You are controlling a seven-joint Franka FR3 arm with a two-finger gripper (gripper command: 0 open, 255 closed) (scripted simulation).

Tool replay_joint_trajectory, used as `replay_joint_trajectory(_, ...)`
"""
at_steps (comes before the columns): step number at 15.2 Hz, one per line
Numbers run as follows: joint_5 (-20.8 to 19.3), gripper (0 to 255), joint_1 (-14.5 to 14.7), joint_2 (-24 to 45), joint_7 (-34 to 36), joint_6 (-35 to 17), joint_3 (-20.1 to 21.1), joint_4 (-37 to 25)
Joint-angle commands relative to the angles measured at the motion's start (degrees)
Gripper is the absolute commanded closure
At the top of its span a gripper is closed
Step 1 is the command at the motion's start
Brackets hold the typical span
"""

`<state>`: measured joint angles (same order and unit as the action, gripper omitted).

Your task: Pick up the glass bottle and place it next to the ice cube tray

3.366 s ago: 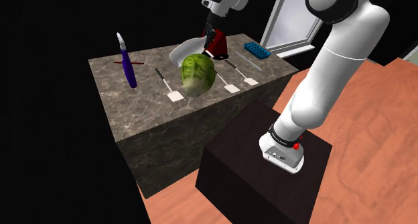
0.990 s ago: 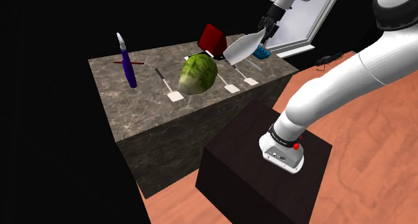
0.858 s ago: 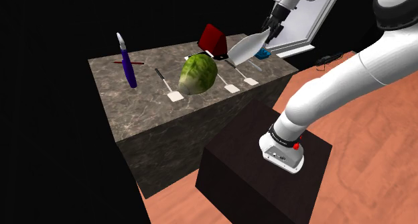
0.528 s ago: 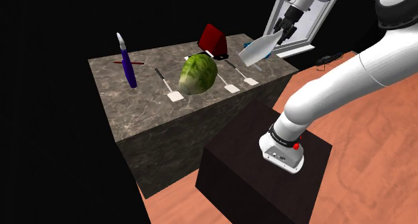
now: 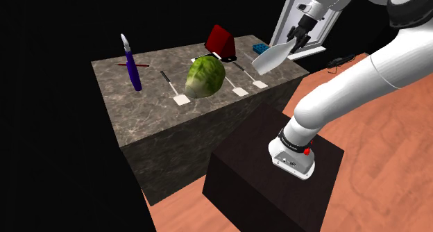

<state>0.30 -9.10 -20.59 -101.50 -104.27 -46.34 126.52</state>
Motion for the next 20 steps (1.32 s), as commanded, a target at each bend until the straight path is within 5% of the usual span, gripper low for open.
replay_joint_trajectory(1,0.1,255,0.1,0.4,-0.5,-1.7,-0.4,1.3)
replay_joint_trajectory(20,5.5,255,3.0,8.7,-8.0,-16.1,-6.2,10.1)
